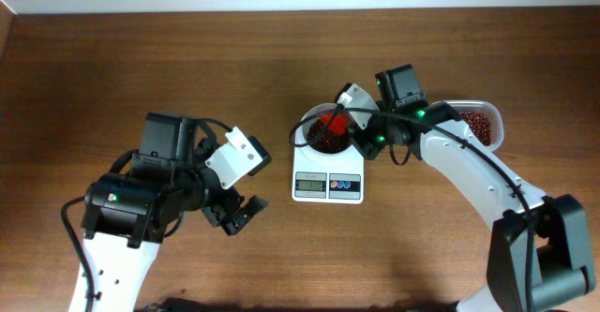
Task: Scoop and weigh 50g on scale
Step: 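Scoop a small amount of beans and carry it over the bowl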
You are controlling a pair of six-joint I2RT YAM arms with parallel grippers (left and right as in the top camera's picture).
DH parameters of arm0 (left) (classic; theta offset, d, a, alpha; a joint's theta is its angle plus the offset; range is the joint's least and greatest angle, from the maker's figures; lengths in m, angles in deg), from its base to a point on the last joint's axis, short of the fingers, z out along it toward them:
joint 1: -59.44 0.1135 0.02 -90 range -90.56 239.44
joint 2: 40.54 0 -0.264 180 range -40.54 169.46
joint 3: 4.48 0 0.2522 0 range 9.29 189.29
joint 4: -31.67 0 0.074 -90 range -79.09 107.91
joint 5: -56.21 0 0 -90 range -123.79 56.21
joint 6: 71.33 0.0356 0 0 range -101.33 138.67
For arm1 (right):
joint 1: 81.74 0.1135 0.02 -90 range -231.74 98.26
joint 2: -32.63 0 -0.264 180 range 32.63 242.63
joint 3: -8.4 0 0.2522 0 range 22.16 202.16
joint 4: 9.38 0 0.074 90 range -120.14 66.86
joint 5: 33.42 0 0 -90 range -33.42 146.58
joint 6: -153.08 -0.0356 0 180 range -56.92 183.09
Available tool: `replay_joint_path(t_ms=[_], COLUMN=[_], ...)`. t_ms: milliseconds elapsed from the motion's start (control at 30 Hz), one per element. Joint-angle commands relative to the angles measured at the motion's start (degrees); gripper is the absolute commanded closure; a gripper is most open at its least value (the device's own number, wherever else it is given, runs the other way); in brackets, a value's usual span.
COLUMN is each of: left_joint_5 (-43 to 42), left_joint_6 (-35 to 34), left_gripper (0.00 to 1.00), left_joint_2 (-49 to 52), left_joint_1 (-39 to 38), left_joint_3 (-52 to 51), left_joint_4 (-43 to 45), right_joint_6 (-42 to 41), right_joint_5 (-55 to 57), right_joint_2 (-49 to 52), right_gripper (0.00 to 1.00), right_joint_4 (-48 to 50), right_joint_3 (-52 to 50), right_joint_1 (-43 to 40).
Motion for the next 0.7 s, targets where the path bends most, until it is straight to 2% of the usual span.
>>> replay_joint_path(t_ms=[0,67,267,367,500,667], left_joint_5=[0.0,0.0,0.0,0.0,0.0,0.0], left_joint_6=[0.9,0.9,0.9,0.9,0.9,0.9], left_gripper=[0.01,0.01,0.01,0.01,0.01,0.01], left_joint_2=[0.0,0.0,0.0,0.0,0.0,0.0], left_joint_1=[0.2,0.2,0.2,0.2,0.2,0.2], left_joint_3=[0.9,0.9,0.9,0.9,0.9,0.9], left_joint_4=[0.1,0.1,0.1,0.1,0.1,0.1], right_joint_6=[0.2,-2.8,-3.3,-8.6,-16.4,-16.5], right_joint_5=[-4.0,-4.4,-12.7,-12.7,-14.4,-24.7], right_joint_2=[0.5,0.5,0.2,0.2,0.2,0.2], right_gripper=[0.96,0.96,0.96,0.96,0.96,0.96], right_joint_4=[-1.0,-1.0,-5.8,-6.0,-6.0,-6.0], right_joint_3=[0.2,1.0,4.4,5.1,5.1,5.1], right_joint_1=[0.5,0.5,0.5,-0.3,-4.5,-9.9])
